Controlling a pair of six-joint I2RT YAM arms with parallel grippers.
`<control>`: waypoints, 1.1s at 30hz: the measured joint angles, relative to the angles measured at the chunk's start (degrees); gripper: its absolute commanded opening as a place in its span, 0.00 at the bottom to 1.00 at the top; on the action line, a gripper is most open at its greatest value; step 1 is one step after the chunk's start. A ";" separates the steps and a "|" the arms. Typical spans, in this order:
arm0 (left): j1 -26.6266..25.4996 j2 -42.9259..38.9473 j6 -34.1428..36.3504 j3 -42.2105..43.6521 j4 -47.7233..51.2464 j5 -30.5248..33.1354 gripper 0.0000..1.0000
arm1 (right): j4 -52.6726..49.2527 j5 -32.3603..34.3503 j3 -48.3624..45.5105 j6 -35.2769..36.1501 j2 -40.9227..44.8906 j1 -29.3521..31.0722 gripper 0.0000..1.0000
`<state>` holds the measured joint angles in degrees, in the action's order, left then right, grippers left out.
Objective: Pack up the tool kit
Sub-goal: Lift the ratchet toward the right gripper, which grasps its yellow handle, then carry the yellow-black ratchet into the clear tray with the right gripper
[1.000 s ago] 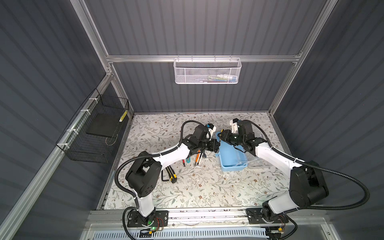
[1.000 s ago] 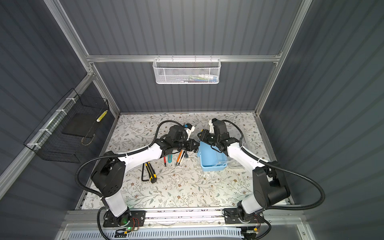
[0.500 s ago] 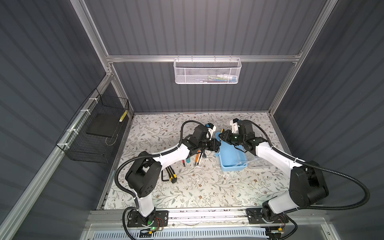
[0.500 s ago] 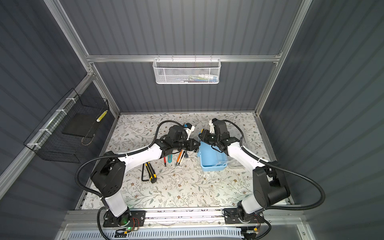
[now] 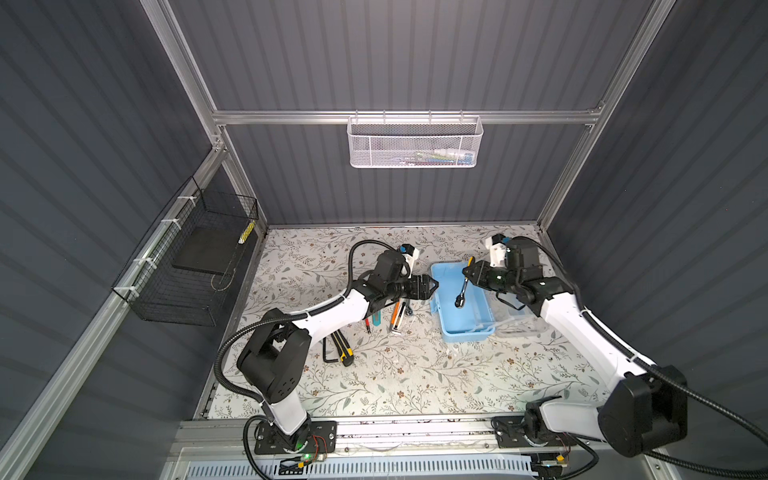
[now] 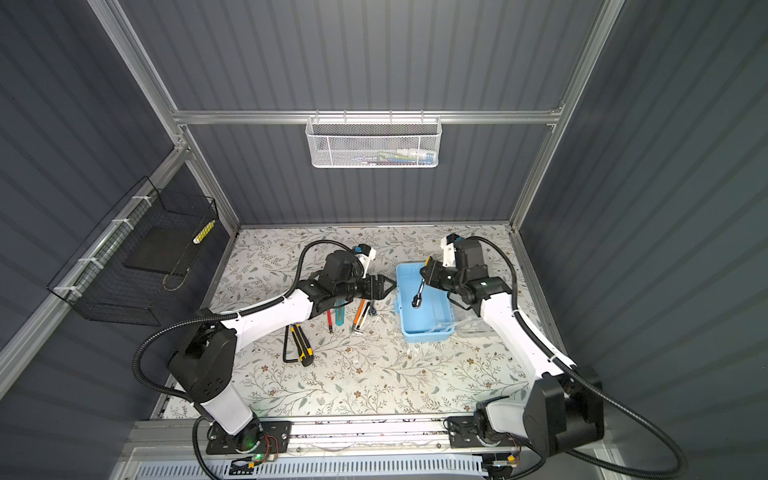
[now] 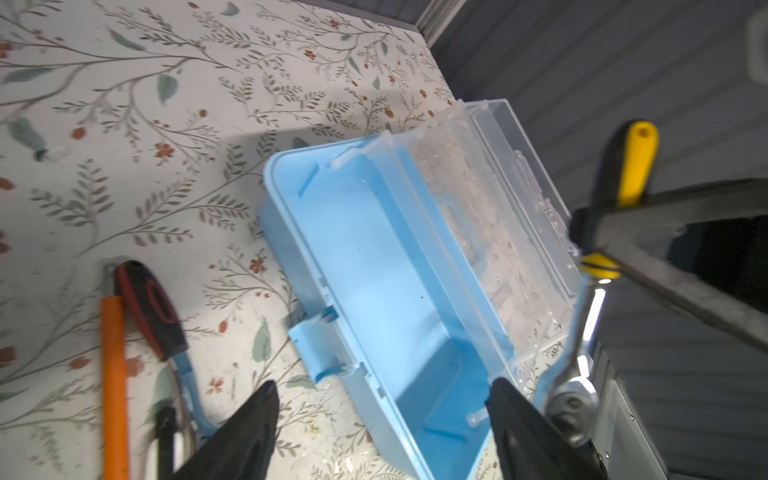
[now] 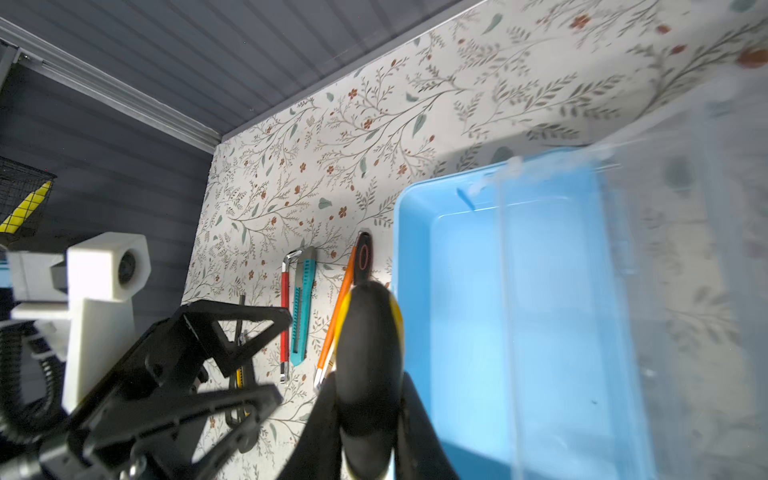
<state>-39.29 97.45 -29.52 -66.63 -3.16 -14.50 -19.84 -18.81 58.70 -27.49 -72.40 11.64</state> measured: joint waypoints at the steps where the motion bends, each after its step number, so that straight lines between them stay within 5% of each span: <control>1: 0.68 -0.11 0.17 0.13 0.68 0.33 0.81 | -2.14 0.72 0.26 1.44 0.87 -1.25 0.04; 10: 2.49 -0.11 2.93 0.17 7.80 3.58 0.81 | -16.70 9.25 5.81 12.39 0.92 -7.69 0.05; 33: 2.49 0.63 3.65 0.17 10.08 4.00 0.80 | -24.11 16.76 16.72 24.57 -12.33 -10.54 0.06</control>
<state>-36.80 98.08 -25.87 -66.46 6.92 -10.50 -43.94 -2.04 75.42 -2.92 -84.73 1.10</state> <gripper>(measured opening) 0.797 0.193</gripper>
